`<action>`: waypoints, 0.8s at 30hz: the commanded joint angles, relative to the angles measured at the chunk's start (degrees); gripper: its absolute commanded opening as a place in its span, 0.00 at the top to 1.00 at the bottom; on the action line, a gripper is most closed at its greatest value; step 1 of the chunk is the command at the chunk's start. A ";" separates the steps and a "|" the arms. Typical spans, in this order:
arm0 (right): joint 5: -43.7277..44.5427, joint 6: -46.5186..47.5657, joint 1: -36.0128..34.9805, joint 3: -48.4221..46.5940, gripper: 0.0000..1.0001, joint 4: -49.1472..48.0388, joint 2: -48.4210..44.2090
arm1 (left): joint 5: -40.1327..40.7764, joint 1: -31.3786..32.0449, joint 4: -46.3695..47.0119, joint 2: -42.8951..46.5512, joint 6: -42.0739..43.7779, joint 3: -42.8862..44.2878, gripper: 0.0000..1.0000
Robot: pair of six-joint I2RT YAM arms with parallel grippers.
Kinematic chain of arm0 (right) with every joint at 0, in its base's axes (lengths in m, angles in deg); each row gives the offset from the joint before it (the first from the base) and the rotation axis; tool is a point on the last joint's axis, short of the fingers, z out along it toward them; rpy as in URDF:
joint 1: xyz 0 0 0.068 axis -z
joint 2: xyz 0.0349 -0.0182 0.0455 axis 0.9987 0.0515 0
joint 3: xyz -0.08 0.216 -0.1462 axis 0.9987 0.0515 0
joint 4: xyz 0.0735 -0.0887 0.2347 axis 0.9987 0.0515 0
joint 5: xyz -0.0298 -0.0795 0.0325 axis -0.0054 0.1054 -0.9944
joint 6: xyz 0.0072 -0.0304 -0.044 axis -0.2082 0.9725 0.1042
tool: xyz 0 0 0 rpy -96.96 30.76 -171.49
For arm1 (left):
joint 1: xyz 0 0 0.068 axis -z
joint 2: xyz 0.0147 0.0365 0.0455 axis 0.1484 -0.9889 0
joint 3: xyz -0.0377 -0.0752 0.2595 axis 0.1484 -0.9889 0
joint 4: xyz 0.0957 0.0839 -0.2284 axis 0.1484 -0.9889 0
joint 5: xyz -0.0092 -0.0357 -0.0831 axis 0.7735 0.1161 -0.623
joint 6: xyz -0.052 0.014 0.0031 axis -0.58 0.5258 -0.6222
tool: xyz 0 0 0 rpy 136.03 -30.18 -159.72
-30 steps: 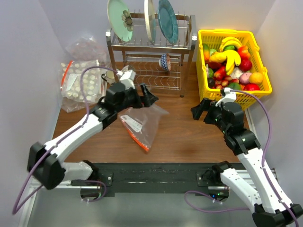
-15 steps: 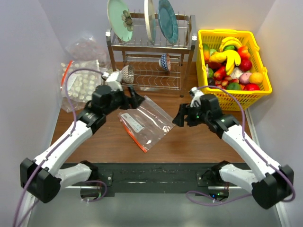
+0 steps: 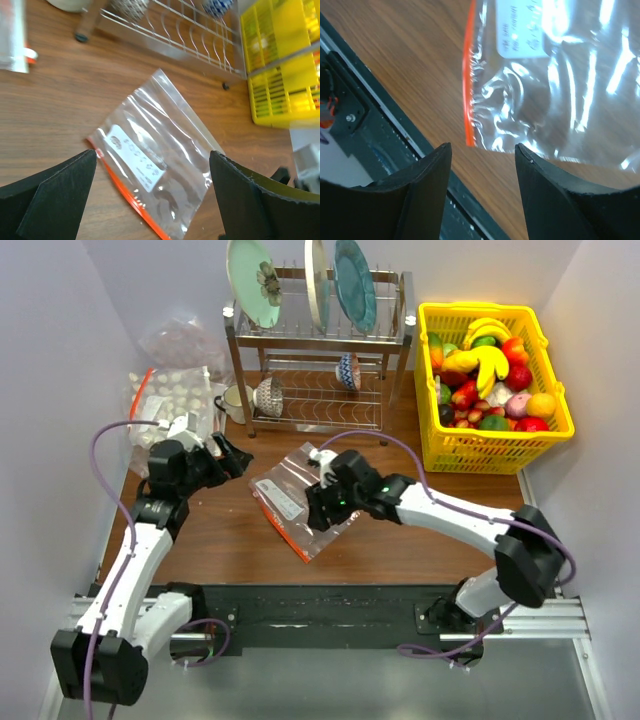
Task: Place the food in the zip-top bag and seal the zipper
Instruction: Pick up the zipper food storage bag at the center of the board.
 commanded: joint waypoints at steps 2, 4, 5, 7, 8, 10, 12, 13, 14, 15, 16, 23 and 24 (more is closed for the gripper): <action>6.82 2.70 -6.02 -6.18 0.43 -3.78 6.85 | 4.31 -4.42 -1.99 3.58 2.33 1.00 0.00; 7.96 2.79 -7.26 -7.06 0.44 -5.00 8.61 | 7.04 -4.68 -2.52 4.54 1.28 0.74 0.00; 8.58 2.70 -8.31 -7.33 0.43 -5.53 9.92 | 9.58 -4.68 -3.13 4.63 1.02 0.74 0.00; 10.42 3.05 -9.37 -8.20 0.44 -6.41 11.25 | 11.00 -4.77 -3.66 4.64 1.27 0.82 0.00; 11.47 3.66 -10.42 -8.65 0.43 -6.42 12.73 | 11.79 -4.77 -3.66 4.72 1.45 0.74 0.00; 13.59 4.45 -11.30 -10.66 0.43 -5.81 14.32 | 12.24 -4.77 -3.31 5.16 2.24 0.30 0.00; 17.34 5.86 -12.79 -12.77 0.43 -4.14 17.57 | 12.76 -4.77 -2.96 5.69 2.94 0.21 0.00; 18.85 6.30 -13.41 -14.52 0.43 -2.57 18.62 | 13.20 -4.77 -2.70 5.69 3.30 0.12 0.00; 20.26 7.26 -14.46 -15.23 0.43 -2.12 19.42 | 13.38 -4.77 -2.61 5.86 3.65 0.12 0.00; 21.75 7.71 -14.99 -15.85 0.43 -1.24 21.08 | 13.73 -4.77 -2.61 6.04 4.00 0.03 0.00; 24.12 8.06 -15.35 -16.90 0.43 -0.89 21.88 | 14.17 -4.77 -2.43 6.04 4.00 -0.05 0.00; 33.09 8.94 -16.84 -19.28 0.46 0.61 28.03 | 14.09 -4.77 -1.55 7.18 4.97 -0.67 0.00; 33.71 9.03 -16.84 -19.37 0.50 0.35 28.56 | 14.17 -4.77 -1.29 7.10 5.06 -1.02 0.00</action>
